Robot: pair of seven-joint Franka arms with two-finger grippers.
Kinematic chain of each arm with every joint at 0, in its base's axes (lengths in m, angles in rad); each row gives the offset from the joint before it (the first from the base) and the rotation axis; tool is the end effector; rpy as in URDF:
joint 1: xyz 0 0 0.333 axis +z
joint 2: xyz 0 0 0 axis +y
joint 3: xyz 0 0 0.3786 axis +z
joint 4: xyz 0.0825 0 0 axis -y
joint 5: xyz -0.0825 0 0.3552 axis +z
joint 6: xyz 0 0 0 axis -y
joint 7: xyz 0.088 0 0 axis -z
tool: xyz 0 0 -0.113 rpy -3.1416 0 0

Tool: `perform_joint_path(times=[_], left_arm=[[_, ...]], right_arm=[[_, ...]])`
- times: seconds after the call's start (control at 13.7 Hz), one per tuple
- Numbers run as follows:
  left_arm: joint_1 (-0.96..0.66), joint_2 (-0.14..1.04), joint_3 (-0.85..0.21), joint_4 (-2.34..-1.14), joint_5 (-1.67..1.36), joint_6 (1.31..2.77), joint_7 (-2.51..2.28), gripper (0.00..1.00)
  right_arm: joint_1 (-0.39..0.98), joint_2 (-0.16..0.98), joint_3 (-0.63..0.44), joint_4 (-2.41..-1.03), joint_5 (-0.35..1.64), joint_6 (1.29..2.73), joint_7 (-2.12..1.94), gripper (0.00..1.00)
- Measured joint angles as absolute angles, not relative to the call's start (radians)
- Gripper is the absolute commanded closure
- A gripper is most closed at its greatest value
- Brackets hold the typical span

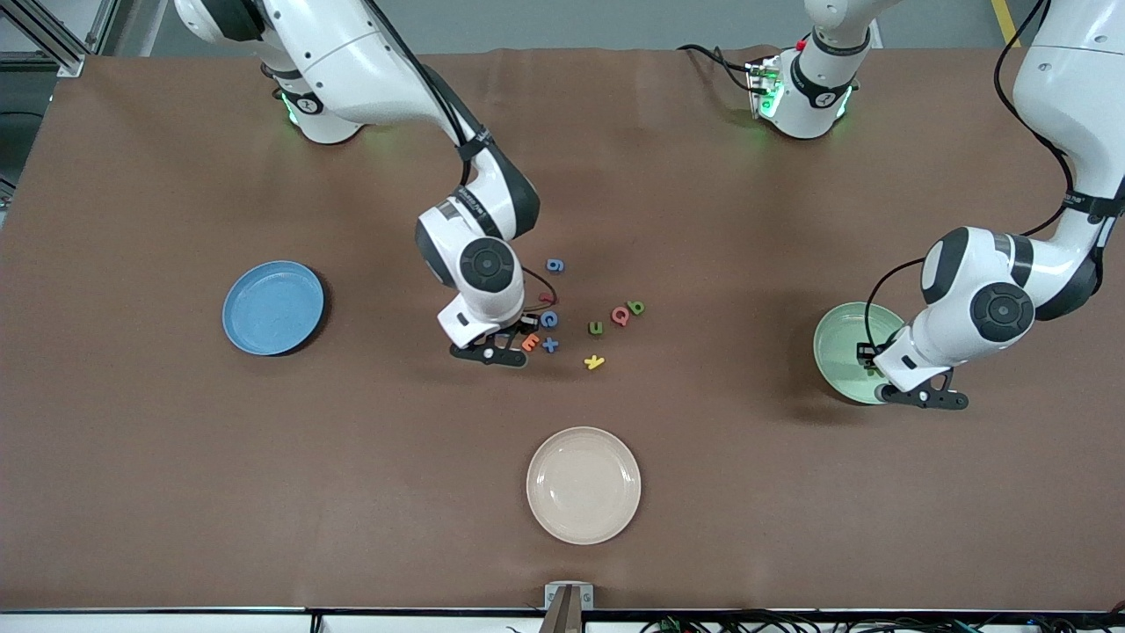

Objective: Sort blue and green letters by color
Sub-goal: 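Carry the blue m to the blue plate while the left carries N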

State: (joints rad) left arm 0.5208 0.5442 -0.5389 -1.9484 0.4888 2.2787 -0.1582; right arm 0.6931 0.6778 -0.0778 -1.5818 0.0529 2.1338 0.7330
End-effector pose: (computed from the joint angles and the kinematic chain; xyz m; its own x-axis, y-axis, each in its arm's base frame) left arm 0.6147 0.0321 0.2918 0.9839 -0.1487 -0.0987 -0.1566 -0.9845 -0.0784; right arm 0.5655 0.4152 0.2920 0.9867 -0.1375 -0.0862 -0.1299 -0.9876 0.0882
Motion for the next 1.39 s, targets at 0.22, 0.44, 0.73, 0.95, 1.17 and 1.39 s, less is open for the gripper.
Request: perform_joint_path(times=[0.22,0.44,0.73,0.95,1.17,1.39], left_arm=[[0.539,0.544,-0.539,-1.978,0.489,2.278,-0.159,0.87],[0.549,0.544,-0.54,-1.982,0.489,2.278,-0.159,0.87],[0.55,0.544,-0.54,-1.987,0.489,2.278,-0.159,0.87],[0.552,0.545,-0.54,-1.988,0.489,2.278,-0.159,0.87],[0.556,0.55,-0.54,-1.988,0.489,2.283,-0.159,0.87],[0.558,0.557,-0.54,-1.988,0.489,2.295,-0.159,0.87]], right_arm=[[0.595,0.587,-0.081,-1.656,0.053,2.103,0.572,1.0],[0.461,0.434,-0.085,-1.829,0.053,2.097,0.35,1.0],[0.262,0.26,-0.086,-2.04,0.052,2.1,0.04,1.0],[0.138,0.17,-0.086,-2.17,0.052,2.149,-0.152,1.0],[0.024,0.144,-0.085,-2.271,0.052,2.266,-0.334,1.0],[-0.077,0.15,-0.085,-2.337,0.052,2.394,-0.481,1.0]])
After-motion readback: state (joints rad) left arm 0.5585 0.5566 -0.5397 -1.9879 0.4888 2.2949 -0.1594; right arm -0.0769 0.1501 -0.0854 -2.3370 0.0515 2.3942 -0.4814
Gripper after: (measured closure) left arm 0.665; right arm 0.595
